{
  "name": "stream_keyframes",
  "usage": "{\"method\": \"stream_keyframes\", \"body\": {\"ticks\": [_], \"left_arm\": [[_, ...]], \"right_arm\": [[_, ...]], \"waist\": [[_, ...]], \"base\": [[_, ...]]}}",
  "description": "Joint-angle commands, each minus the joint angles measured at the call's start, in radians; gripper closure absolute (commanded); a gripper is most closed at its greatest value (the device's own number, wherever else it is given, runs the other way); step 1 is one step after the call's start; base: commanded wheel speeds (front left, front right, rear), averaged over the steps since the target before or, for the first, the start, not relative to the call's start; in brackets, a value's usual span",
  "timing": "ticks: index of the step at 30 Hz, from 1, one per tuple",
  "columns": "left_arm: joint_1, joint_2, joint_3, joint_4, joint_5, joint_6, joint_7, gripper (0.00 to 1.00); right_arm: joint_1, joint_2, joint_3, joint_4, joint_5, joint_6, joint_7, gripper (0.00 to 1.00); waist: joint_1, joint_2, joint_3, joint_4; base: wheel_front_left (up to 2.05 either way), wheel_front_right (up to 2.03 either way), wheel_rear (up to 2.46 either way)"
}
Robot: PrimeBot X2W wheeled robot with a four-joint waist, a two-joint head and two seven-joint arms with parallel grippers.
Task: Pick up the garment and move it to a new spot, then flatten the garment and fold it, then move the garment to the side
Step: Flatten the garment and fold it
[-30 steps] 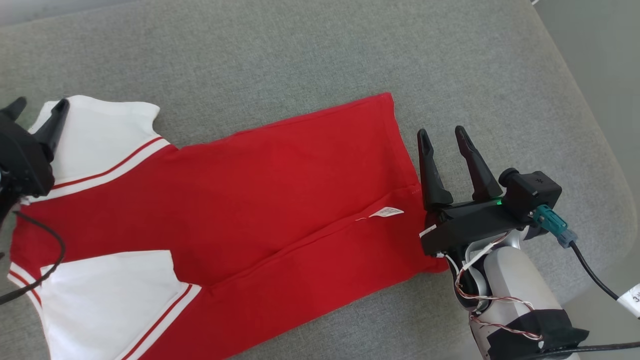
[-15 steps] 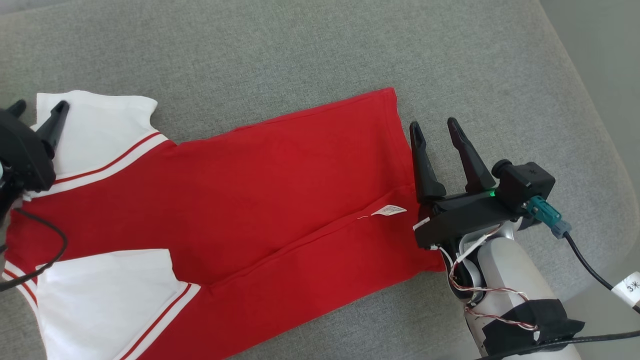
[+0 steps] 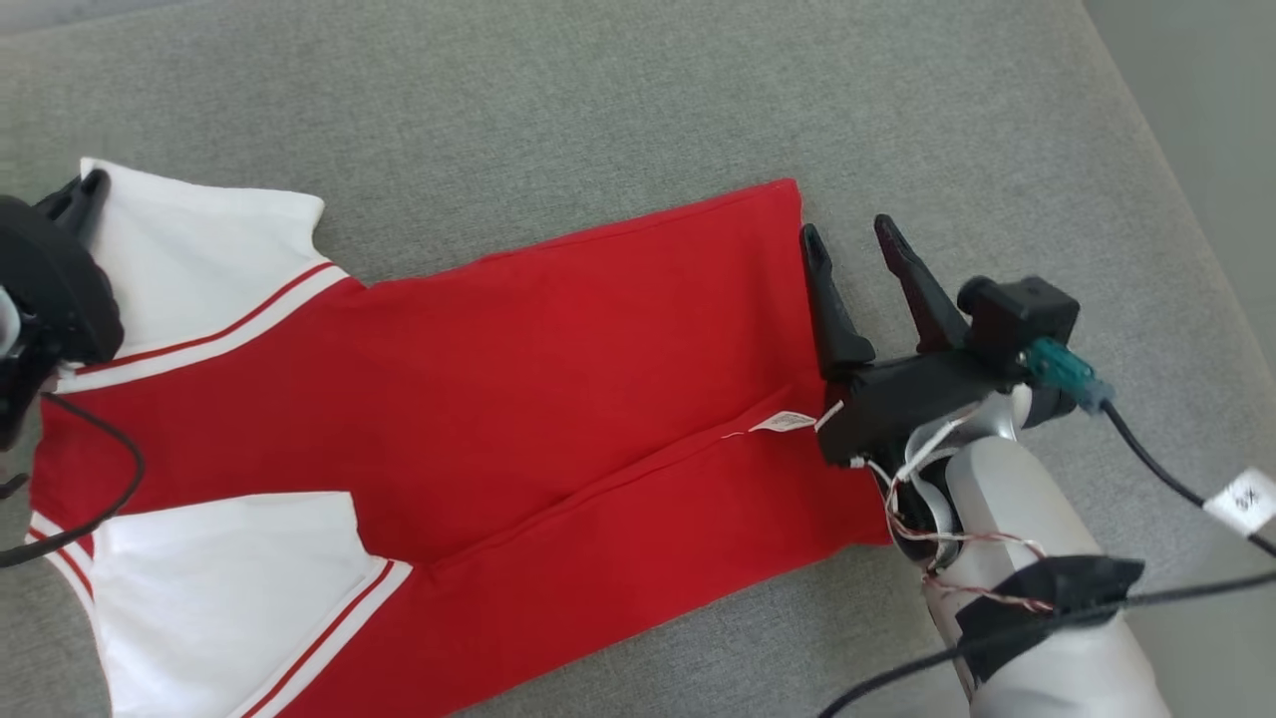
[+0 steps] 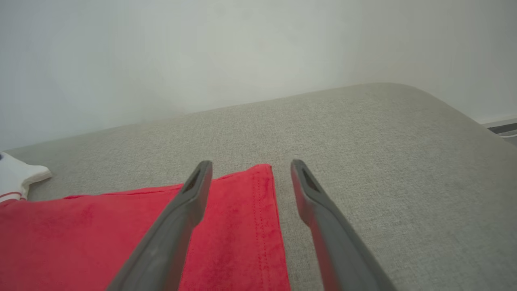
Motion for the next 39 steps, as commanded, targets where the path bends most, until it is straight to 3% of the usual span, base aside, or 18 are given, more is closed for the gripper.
{"method": "stream_keyframes", "body": {"ticks": [1, 11, 26, 27, 29, 39], "left_arm": [[-0.012, -0.002, -0.014, -0.010, -0.013, 0.001, -0.016, 1.00], [0.004, -0.019, -0.077, -0.103, -0.057, 0.001, -0.083, 1.00], [0.019, -0.022, -0.112, -0.228, -0.090, 0.001, -0.111, 1.00], [0.018, -0.022, -0.114, -0.237, -0.090, 0.001, -0.110, 1.00], [0.022, -0.020, -0.115, -0.258, -0.092, 0.004, -0.108, 1.00], [0.055, 0.008, -0.088, -0.301, -0.107, 0.019, -0.148, 1.00]], "right_arm": [[-0.027, 0.000, -0.002, 0.025, -0.012, -0.001, 0.036, 0.00], [-0.195, -0.029, -0.082, 0.234, -0.026, -0.001, 0.210, 0.00], [-0.330, -0.043, -0.179, 0.477, -0.084, -0.001, 0.238, 0.00], [-0.339, -0.042, -0.186, 0.491, -0.089, -0.001, 0.235, 0.16], [-0.362, -0.042, -0.203, 0.535, -0.113, -0.001, 0.230, 1.00], [-0.408, -0.029, -0.214, 0.585, -0.161, -0.001, 0.109, 1.00]], "waist": [[0.0000, -0.0001, -0.009, 0.016], [0.0000, -0.0001, -0.018, 0.100], [0.0000, -0.0001, -0.004, 0.169], [0.0000, -0.0001, -0.001, 0.172], [0.0000, -0.0001, 0.002, 0.178], [0.0000, -0.0001, -0.025, 0.181]], "base": [[0.00, 0.00, 0.00], [0.00, 0.00, 0.00], [0.00, 0.00, 0.00], [0.00, 0.00, 0.00], [0.00, 0.00, 0.00], [0.00, 0.00, 0.00]]}}
